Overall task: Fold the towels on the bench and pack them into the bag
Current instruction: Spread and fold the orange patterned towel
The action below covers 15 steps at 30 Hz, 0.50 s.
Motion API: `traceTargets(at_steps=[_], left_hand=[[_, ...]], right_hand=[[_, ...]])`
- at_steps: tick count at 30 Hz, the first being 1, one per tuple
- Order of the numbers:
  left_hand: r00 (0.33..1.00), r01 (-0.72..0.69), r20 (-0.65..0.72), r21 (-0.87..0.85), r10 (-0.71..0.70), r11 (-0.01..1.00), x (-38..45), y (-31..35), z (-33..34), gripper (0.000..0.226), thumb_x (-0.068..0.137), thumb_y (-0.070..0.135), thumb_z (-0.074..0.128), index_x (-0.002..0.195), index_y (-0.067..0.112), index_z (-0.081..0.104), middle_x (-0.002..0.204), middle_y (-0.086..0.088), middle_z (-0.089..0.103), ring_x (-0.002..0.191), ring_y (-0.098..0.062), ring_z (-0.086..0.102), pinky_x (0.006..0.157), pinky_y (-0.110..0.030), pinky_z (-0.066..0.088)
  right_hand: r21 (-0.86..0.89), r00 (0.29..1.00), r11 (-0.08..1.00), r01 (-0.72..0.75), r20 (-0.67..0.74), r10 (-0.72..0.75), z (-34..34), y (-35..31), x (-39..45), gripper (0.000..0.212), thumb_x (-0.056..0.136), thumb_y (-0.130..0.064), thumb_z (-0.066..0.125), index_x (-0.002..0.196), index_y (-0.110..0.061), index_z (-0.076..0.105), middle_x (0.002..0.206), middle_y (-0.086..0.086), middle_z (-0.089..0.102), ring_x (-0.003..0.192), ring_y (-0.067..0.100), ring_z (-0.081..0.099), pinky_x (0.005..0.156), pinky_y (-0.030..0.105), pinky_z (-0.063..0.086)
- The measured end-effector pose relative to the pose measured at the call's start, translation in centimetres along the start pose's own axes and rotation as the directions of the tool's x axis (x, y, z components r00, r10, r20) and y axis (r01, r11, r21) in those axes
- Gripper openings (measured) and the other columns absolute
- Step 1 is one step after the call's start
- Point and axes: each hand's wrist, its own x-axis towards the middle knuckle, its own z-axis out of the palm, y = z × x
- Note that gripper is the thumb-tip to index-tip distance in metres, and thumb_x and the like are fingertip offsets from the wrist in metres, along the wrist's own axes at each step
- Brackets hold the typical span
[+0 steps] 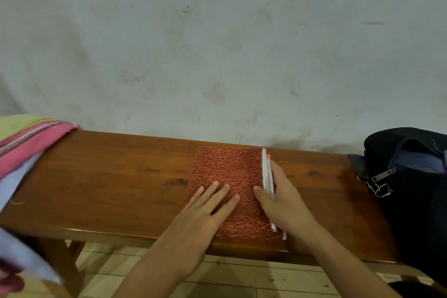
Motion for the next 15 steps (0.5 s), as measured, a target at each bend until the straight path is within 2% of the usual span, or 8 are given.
traceTargets(at_steps=[3, 6, 7, 9, 11, 13, 15], left_hand=[[0.998, -0.038, 0.041, -0.032, 0.040, 0.999, -0.1, 0.2, -0.4, 0.103, 0.085, -0.009, 0.048, 0.149, 0.038, -0.017, 0.159, 0.014, -0.026, 0.140, -0.006, -0.036, 0.109, -0.024, -0.029], [0.988, -0.104, 0.097, -0.124, 0.116, 0.987, -0.2, 0.1, -1.1, 0.094, 0.083, 0.008, 0.050, 0.154, 0.040, -0.003, 0.158, 0.023, -0.019, 0.139, 0.007, -0.030, 0.112, -0.017, -0.023], [0.986, -0.117, 0.097, -0.161, 0.134, 0.980, -0.3, 0.1, -1.4, 0.090, 0.083, 0.016, 0.052, 0.155, 0.041, 0.005, 0.157, 0.026, -0.016, 0.140, 0.011, -0.026, 0.113, -0.015, -0.019], [0.989, -0.119, 0.055, -0.245, 0.137, 0.962, -0.4, 0.3, -1.7, 0.076, 0.088, 0.031, 0.055, 0.154, 0.042, 0.019, 0.157, 0.030, -0.003, 0.139, 0.018, -0.015, 0.115, -0.012, -0.010], [0.994, -0.108, -0.048, -0.319, 0.098, 0.942, -0.3, 0.6, -1.9, 0.061, 0.092, 0.045, 0.056, 0.149, 0.041, 0.035, 0.154, 0.033, 0.019, 0.137, 0.022, 0.002, 0.112, -0.006, 0.001], [0.991, -0.066, -0.133, -0.363, 0.018, 0.929, 0.0, 0.7, -1.9, 0.051, 0.094, 0.053, 0.053, 0.142, 0.038, 0.047, 0.146, 0.033, 0.035, 0.131, 0.025, 0.013, 0.104, 0.000, 0.007], [0.975, -0.032, -0.215, -0.350, -0.047, 0.936, 0.2, 0.5, -1.7, 0.048, 0.096, 0.056, 0.047, 0.140, 0.037, 0.050, 0.144, 0.031, 0.039, 0.130, 0.025, 0.014, 0.103, 0.000, 0.007]], right_hand=[[0.002, 0.998, 0.998, 0.062, -0.013, -0.062, 0.0, 0.0, 0.1, 0.077, 0.099, -0.014, 0.057, 0.158, -0.033, 0.010, 0.154, -0.012, 0.034, 0.140, 0.012, 0.036, 0.111, 0.031, 0.037], [-0.053, 0.985, 0.988, 0.145, -0.081, -0.149, 0.1, 0.2, 0.3, 0.077, 0.098, -0.010, 0.059, 0.156, -0.035, 0.015, 0.143, -0.018, 0.036, 0.131, -0.001, 0.033, 0.104, 0.020, 0.031], [-0.096, 0.978, 0.981, 0.170, -0.106, -0.180, 0.0, 0.3, 0.5, 0.072, 0.097, -0.011, 0.060, 0.155, -0.033, 0.022, 0.144, -0.016, 0.039, 0.130, 0.001, 0.037, 0.102, 0.020, 0.033], [-0.259, 0.964, 0.946, 0.197, -0.126, -0.236, 0.0, 0.5, 0.7, 0.055, 0.098, -0.014, 0.058, 0.148, -0.026, 0.038, 0.143, -0.006, 0.047, 0.126, 0.015, 0.049, 0.097, 0.026, 0.042], [-0.393, 0.957, 0.897, 0.201, -0.116, -0.265, 0.1, 0.5, 0.8, 0.038, 0.101, -0.016, 0.054, 0.138, -0.019, 0.049, 0.138, 0.000, 0.049, 0.116, 0.024, 0.056, 0.090, 0.035, 0.050], [-0.388, 0.955, 0.899, 0.202, -0.125, -0.268, 0.2, 0.6, 0.8, 0.030, 0.101, -0.018, 0.053, 0.130, -0.018, 0.055, 0.132, 0.000, 0.052, 0.109, 0.023, 0.058, 0.085, 0.038, 0.052], [-0.335, 0.954, 0.920, 0.202, -0.147, -0.263, 0.3, 0.8, 0.7, 0.028, 0.100, -0.020, 0.055, 0.128, -0.020, 0.057, 0.127, -0.001, 0.055, 0.106, 0.020, 0.058, 0.083, 0.037, 0.052]])
